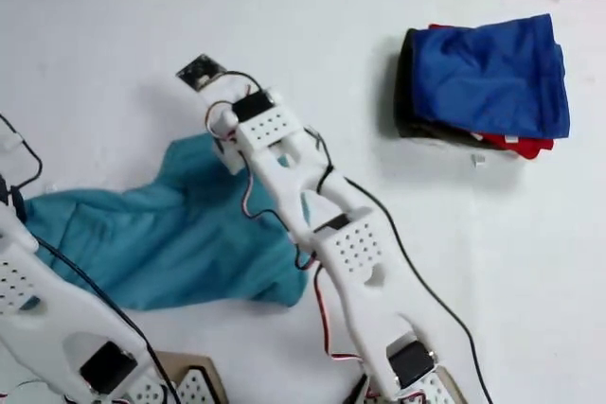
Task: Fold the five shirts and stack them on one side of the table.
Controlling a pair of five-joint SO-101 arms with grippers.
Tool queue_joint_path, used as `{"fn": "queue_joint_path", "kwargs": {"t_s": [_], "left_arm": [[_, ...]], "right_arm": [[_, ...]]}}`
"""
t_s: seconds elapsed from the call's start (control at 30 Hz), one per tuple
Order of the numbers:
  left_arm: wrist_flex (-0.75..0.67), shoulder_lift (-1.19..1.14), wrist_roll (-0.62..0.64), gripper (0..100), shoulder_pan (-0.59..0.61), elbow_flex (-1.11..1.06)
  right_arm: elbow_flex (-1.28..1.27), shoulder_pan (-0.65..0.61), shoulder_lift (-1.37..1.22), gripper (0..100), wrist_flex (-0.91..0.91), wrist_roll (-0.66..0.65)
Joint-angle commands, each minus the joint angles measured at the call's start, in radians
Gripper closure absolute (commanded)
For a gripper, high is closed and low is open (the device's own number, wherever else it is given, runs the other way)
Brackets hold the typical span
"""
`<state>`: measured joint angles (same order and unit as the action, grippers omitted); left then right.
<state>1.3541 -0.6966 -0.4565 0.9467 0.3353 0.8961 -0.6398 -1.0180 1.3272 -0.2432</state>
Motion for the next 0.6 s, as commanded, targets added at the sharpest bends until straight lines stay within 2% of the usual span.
{"fn": "queue_joint_path", "kwargs": {"t_s": [0.0,0.03,0.13,0.2,0.27,0.57], "left_arm": [[0.031,-0.008,-0.002,93,-0.04,-0.005],[0.031,-0.006,0.0,98,-0.04,-0.005],[0.034,0.0,0.0,97,-0.04,-0.004],[0.035,0.003,0.0,97,-0.04,-0.004],[0.037,0.014,0.0,97,-0.04,-0.005],[0.183,0.204,0.003,97,-0.115,-0.004]], "right_arm": [[0.095,-0.008,-0.035,76.7,0.033,0.002],[0.124,-0.008,-0.05,81.2,0.044,0.0],[0.203,-0.002,-0.085,99.6,0.061,0.0],[0.25,0.008,-0.093,95.3,0.085,0.0],[0.316,0.013,-0.09,98.5,0.12,0.0],[0.689,0.015,-0.056,98.1,0.321,0.0]]}}
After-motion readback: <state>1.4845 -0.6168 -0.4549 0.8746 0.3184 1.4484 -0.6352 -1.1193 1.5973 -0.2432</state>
